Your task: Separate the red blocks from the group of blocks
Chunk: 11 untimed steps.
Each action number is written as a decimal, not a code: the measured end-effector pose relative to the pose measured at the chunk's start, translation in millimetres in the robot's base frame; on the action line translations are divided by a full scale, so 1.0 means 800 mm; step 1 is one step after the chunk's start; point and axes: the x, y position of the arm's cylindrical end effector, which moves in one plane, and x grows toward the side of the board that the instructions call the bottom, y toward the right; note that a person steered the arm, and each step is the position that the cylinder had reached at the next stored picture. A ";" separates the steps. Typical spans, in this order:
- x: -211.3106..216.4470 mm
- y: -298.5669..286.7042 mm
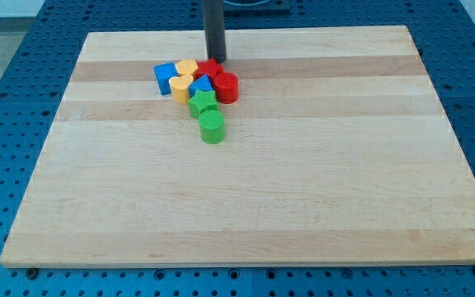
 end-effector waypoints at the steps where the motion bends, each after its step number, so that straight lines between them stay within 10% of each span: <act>1: -0.004 -0.030; 4: -0.009 -0.102; 11: 0.168 0.135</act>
